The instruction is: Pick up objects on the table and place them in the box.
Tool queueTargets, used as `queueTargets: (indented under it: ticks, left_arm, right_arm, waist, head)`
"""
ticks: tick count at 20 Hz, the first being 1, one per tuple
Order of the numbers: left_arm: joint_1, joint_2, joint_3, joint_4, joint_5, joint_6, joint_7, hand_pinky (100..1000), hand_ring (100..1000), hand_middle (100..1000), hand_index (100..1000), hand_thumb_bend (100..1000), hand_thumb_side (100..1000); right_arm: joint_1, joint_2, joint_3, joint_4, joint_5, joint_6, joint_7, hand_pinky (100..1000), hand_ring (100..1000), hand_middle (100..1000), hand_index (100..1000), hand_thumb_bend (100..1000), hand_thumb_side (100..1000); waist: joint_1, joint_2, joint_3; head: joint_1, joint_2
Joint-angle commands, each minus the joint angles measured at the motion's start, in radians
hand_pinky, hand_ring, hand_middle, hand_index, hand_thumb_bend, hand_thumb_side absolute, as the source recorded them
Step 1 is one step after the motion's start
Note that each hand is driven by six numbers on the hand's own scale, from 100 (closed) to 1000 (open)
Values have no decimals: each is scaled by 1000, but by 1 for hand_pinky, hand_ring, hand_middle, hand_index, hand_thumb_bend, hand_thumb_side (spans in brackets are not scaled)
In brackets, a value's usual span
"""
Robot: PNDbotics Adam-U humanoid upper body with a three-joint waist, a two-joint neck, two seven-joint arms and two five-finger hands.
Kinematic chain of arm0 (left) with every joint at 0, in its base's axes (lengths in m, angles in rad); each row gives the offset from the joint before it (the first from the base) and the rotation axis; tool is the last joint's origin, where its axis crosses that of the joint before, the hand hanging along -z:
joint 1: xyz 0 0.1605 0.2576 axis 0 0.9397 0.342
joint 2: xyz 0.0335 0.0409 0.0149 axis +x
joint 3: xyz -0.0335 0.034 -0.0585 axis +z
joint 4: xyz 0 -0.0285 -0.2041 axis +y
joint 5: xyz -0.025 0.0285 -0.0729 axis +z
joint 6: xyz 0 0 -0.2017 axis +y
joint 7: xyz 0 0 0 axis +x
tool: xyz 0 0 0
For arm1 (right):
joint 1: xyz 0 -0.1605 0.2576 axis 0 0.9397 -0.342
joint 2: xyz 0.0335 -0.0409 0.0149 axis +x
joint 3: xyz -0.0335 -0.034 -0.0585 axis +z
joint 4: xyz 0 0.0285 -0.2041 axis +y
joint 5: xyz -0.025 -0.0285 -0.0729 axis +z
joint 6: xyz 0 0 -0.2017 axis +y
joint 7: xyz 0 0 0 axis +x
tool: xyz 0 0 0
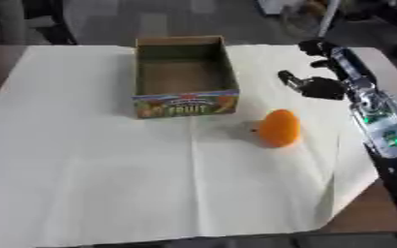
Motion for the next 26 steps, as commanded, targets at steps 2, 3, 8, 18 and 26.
queueTargets:
  ticks: [2, 3, 8, 18, 26]
  left_arm:
    - [-8, 18, -1, -19, -1, -2, 0, 609, 627, 588, 723, 628, 387]
    - [-7, 18, -1, -19, -1, -2, 0, 609, 627, 588, 723, 628, 387]
    - [-7, 18, -2, -18, -1, -3, 0, 609, 628, 588, 723, 628, 387]
    - [-8, 18, -2, -17, -1, -3, -1, 609, 629, 588, 723, 627, 388]
    - [-10, 18, -2, -18, -1, -2, -2, 609, 631, 589, 723, 625, 388]
  right_arm:
    - [-6, -51, -15, -7, 25, -5, 14, 836, 921, 827, 862, 444, 308]
    - [-4, -54, -15, -7, 27, -6, 17, 836, 920, 827, 863, 444, 308]
    - [9, -62, -7, 6, 36, -9, 51, 834, 919, 830, 869, 448, 322]
    - [51, -52, 8, 45, 55, -7, 97, 838, 923, 837, 875, 456, 352]
    - [73, -40, 32, 62, 67, -12, 135, 843, 926, 842, 880, 464, 373]
  waist:
    - [-1, -14, -1]
    - [-1, -14, -1]
    - [-4, -14, 0]
    - [-5, -11, -1]
    - [-2, -10, 1]
  head:
    - [-4, 6]
    - [-4, 6]
    - [-4, 6]
    - [-4, 6]
    - [-6, 6]
